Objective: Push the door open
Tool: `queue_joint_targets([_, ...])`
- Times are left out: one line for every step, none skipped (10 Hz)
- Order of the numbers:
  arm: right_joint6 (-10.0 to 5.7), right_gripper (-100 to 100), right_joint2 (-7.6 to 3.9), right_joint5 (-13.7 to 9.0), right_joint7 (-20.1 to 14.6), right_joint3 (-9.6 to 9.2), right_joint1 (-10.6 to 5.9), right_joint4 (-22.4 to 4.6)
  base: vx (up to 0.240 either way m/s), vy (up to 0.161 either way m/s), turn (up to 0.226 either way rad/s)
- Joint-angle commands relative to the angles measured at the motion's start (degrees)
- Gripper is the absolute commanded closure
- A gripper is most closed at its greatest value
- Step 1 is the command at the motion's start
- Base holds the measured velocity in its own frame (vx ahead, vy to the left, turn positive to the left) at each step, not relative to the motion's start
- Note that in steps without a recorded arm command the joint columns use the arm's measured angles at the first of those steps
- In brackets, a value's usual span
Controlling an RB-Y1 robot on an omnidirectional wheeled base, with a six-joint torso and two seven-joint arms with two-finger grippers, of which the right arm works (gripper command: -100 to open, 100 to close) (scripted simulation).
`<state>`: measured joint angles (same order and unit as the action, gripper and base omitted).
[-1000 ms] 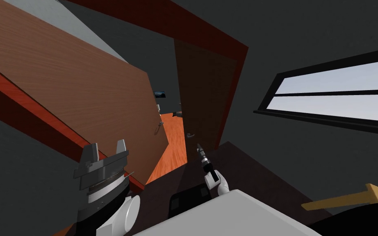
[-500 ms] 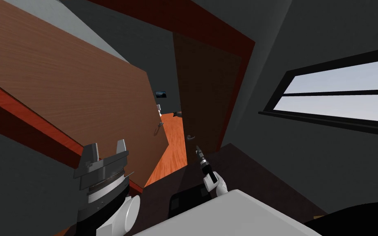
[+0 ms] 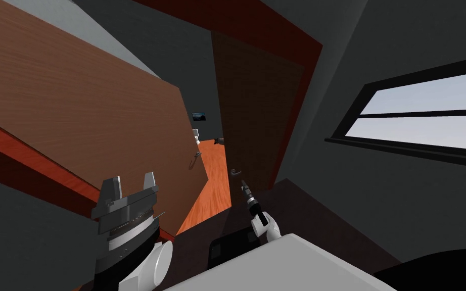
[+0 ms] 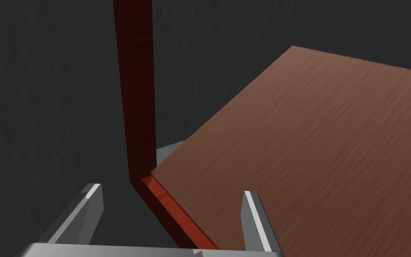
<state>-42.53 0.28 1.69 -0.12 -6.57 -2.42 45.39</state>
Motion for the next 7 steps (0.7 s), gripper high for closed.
queue_joint_targets([-0.56,-100,-1.24,-0.1,0.1,0.23,-0.22,-0.9,0.201,0.045,0.021])
queue_joint_targets([-0.61,-100,-1.63,-0.2,0.1,0.35,-0.31,-1.0,0.199,0.004,0.016])
queue_joint_targets([-0.66,-100,-1.8,-0.2,0.2,0.47,-0.42,-1.2,0.202,0.003,0.025])
queue_joint_targets([-0.71,-100,-1.71,-0.3,0.2,0.6,-0.52,-1.4,0.208,0.026,0.03])
queue_joint_targets([-0.76,-100,-1.37,-0.3,0.2,0.73,-0.62,-1.5,0.207,0.028,0.021])
queue_joint_targets([-0.83,-100,-0.52,-0.4,0.2,0.89,-0.75,-1.7,0.224,0.025,0.024])
queue_joint_targets([-0.88,-100,0.44,-0.5,0.3,1.0,-0.84,-1.9,0.222,0.019,0.022])
